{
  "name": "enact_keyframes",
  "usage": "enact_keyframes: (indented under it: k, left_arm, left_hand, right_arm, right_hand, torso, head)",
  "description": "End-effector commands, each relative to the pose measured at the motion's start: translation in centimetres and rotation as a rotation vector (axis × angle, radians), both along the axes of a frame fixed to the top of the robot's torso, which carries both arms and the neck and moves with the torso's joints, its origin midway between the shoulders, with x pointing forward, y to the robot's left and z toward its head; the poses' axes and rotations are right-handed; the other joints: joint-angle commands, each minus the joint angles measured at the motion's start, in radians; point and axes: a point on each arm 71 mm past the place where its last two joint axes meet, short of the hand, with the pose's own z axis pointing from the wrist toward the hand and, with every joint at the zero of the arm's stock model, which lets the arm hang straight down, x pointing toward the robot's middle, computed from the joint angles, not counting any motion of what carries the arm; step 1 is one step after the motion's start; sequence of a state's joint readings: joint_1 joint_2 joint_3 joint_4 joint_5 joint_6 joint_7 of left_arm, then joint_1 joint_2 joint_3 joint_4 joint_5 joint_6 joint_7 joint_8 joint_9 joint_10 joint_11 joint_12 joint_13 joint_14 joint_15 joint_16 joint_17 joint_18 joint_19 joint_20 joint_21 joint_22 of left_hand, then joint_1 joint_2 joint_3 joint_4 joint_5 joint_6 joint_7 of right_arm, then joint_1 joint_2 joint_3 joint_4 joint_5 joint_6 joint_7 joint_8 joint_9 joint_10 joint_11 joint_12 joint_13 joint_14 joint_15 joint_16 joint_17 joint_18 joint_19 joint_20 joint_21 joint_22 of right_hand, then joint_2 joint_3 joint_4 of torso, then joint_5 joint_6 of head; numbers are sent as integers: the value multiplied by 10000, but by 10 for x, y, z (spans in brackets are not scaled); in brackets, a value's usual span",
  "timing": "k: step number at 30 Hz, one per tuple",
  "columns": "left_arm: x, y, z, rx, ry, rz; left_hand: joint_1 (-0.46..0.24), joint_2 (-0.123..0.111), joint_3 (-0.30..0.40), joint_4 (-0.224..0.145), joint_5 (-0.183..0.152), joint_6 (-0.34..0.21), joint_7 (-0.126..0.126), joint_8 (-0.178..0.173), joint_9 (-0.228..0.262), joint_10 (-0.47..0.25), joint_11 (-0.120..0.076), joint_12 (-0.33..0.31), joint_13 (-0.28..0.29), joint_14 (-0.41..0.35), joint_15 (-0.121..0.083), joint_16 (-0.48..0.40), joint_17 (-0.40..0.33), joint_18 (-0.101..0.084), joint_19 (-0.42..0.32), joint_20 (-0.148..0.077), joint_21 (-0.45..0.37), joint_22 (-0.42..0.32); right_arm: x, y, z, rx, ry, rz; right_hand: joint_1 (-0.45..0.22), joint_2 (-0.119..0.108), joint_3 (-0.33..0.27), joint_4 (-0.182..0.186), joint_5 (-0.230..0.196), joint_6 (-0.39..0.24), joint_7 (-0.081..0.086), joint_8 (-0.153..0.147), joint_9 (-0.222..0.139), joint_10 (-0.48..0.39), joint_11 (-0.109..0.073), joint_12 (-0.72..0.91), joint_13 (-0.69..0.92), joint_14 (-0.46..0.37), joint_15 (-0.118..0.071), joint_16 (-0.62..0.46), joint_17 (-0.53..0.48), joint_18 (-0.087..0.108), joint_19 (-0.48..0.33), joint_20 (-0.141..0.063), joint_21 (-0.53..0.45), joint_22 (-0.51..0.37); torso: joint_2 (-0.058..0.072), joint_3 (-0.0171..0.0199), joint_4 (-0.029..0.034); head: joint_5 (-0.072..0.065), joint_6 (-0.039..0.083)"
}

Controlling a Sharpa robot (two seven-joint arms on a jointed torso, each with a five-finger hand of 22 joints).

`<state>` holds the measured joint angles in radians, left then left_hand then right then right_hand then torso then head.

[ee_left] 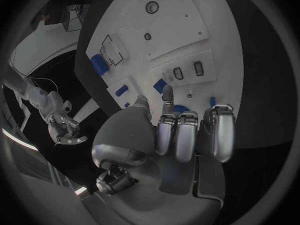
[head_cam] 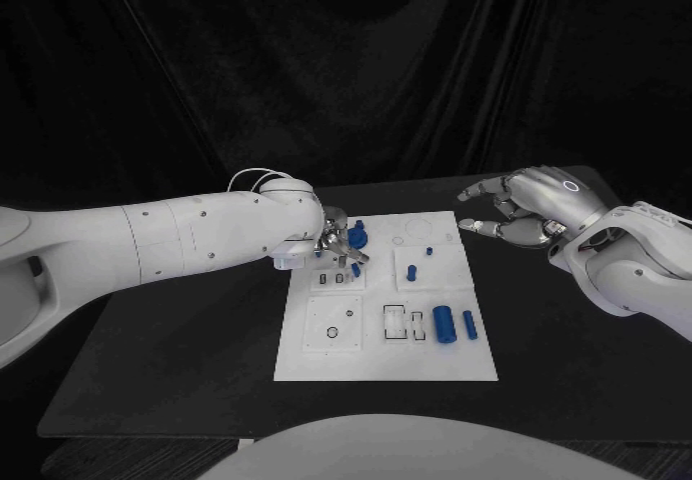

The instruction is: Assemble the parts on the task board

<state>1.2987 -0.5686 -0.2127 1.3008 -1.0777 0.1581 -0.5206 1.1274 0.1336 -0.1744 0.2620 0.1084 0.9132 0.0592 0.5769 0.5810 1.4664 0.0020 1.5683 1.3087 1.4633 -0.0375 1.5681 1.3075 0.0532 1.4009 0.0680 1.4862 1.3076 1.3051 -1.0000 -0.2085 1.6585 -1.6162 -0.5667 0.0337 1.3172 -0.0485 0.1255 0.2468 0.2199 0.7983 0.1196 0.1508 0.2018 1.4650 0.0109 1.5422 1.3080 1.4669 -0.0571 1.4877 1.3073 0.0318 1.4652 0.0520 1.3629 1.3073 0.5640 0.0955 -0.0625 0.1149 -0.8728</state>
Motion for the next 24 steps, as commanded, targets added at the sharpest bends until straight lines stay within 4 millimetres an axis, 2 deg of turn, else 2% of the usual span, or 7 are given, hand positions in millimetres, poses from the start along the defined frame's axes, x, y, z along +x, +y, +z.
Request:
enact_keyframes:
  k: [1, 24]
  left_arm:
    - [-1, -4, -3, -154, 91, -273]
    - [0, -7, -13, -59, 391, -404]
  left_hand:
    - [97, 41, 63, -15, 77, 103, -19, -84, 19, 1044, -62, 25, 2621, 1075, -64, 27, 2633, -32, -70, 10, -52, 915]
    - [262, 91, 252, -165, 281, 223, -31, -382, 136, 1044, -71, 25, 2621, 1075, -71, 27, 2633, -1, -179, 5, -151, 813]
  right_arm:
    - [0, 0, -1, -51, 24, -68]
    - [1, -2, -5, -99, 101, -102]
  right_hand:
    - [35, 86, 1, -54, 59, 60, -13, -35, -17, 583, 62, -42, 1857, 722, 60, -53, 1021, 179, 140, 65, -35, 1974]
    - [43, 98, 6, -75, 93, 72, -10, -49, -39, 480, 65, -120, 1689, 707, 63, -91, 953, 192, 117, 66, -92, 1957]
  torso:
    - [-8, 3, -3]
    - [-19, 10, -7]
  head:
    - [-31, 2]
    - [-92, 2]
